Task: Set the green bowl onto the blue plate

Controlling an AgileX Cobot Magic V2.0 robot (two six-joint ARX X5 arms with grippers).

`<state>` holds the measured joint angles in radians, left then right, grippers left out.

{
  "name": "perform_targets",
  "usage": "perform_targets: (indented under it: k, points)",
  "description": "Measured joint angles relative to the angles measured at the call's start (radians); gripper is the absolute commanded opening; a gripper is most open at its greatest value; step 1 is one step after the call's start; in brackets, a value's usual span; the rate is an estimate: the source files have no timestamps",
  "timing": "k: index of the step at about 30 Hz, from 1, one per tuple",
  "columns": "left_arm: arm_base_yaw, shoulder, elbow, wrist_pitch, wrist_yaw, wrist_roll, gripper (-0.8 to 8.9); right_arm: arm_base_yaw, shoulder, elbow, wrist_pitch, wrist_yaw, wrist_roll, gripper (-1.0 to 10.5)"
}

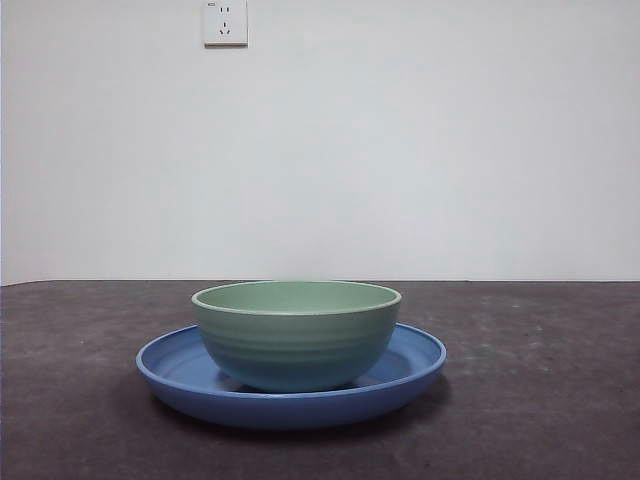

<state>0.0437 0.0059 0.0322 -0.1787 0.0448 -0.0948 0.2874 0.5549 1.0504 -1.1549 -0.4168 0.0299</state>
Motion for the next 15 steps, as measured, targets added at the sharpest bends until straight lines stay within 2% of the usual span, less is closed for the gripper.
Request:
perform_targets:
  k: [15]
  points:
    - [-0.023, 0.0, 0.0, 0.0, -0.005, 0.0, 0.29, 0.0, 0.0, 0.0, 0.0, 0.0, 0.0, 0.5]
